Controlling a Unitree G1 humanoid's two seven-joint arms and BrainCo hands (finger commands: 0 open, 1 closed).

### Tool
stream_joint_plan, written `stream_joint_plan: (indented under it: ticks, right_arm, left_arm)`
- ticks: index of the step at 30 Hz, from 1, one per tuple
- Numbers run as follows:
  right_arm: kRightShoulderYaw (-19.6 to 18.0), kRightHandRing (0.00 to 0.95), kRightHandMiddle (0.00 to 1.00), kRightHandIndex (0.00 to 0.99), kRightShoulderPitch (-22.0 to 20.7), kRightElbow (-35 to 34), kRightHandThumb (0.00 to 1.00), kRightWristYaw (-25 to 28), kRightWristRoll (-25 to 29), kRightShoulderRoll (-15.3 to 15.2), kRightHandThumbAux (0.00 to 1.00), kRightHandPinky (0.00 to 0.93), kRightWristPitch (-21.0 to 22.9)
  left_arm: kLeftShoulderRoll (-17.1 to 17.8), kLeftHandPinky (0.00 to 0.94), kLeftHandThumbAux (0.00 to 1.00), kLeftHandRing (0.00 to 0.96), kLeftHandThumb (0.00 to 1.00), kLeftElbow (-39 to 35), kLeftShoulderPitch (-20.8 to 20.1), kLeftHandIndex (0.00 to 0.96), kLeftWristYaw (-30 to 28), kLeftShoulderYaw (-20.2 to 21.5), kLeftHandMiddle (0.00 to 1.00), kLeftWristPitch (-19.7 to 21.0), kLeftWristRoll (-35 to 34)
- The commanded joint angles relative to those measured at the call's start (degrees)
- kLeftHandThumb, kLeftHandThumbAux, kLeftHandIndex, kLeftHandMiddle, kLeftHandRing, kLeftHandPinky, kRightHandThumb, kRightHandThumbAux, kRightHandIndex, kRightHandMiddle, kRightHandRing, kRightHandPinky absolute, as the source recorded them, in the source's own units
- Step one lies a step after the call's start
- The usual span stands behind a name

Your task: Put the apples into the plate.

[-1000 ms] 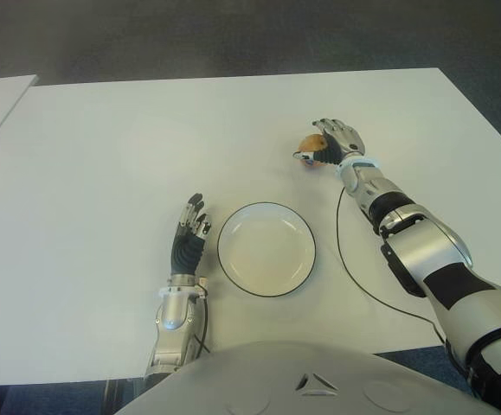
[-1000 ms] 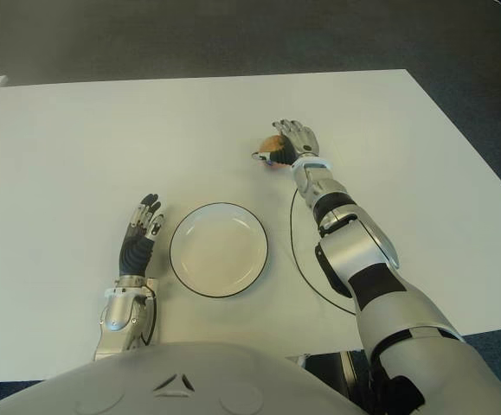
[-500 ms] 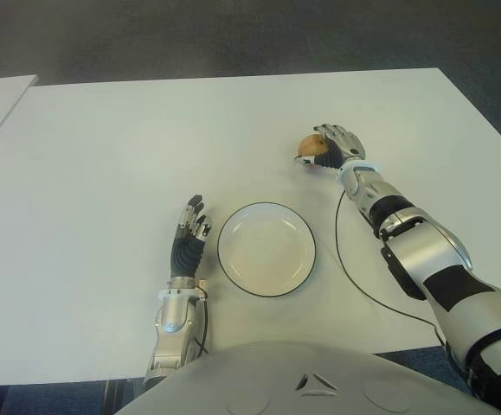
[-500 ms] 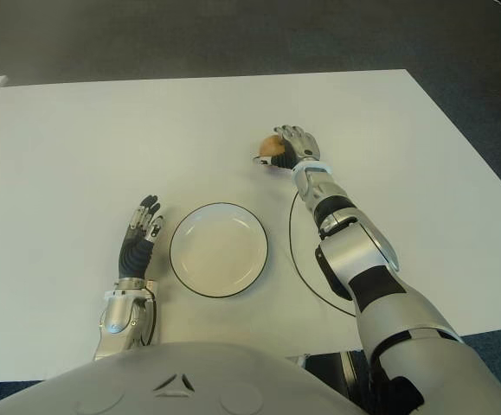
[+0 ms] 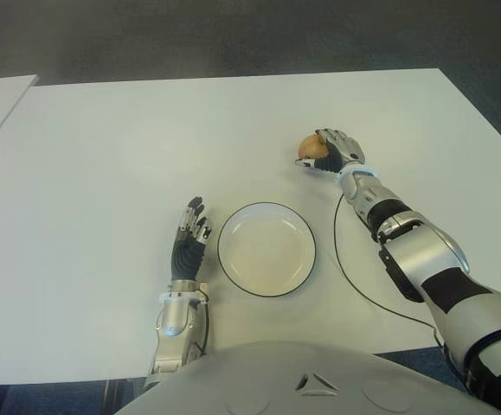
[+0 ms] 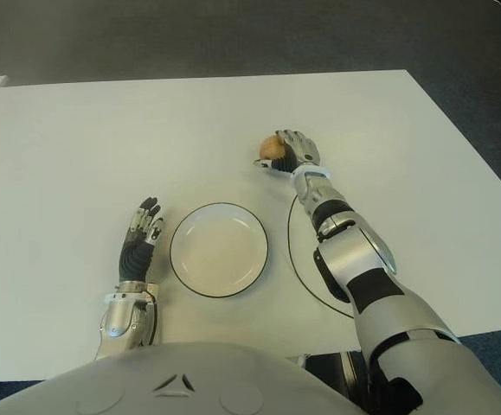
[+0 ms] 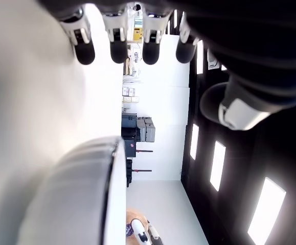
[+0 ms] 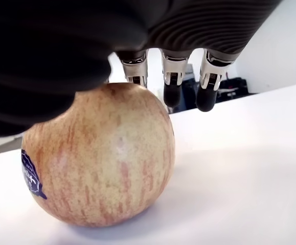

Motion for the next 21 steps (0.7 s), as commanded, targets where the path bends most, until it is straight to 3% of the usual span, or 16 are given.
stream_joint_plan:
  ticks: [1,21]
  right_arm:
    - [-0.46,0.000,0.000,0.000,2.24,1.01,0.281,0.35,0.74,0.43,0.325,0.000,0.84]
    - [-1.95,0.021,0.023,0.029,2.70,1.03,0.318,-1.03,1.20,0.58,0.354,0.051,0.11]
  left_arm:
    - [-0.90,0.000,0.483,0.000,0.067,1.28,2.71,0.000,1.16,-0.80,0.000,1.24,1.28]
    - [-1.45,0.000,0.463,0.000,0.066,-2.04,4.30,0.000,4.14,-2.80,0.000,3.36,4.30]
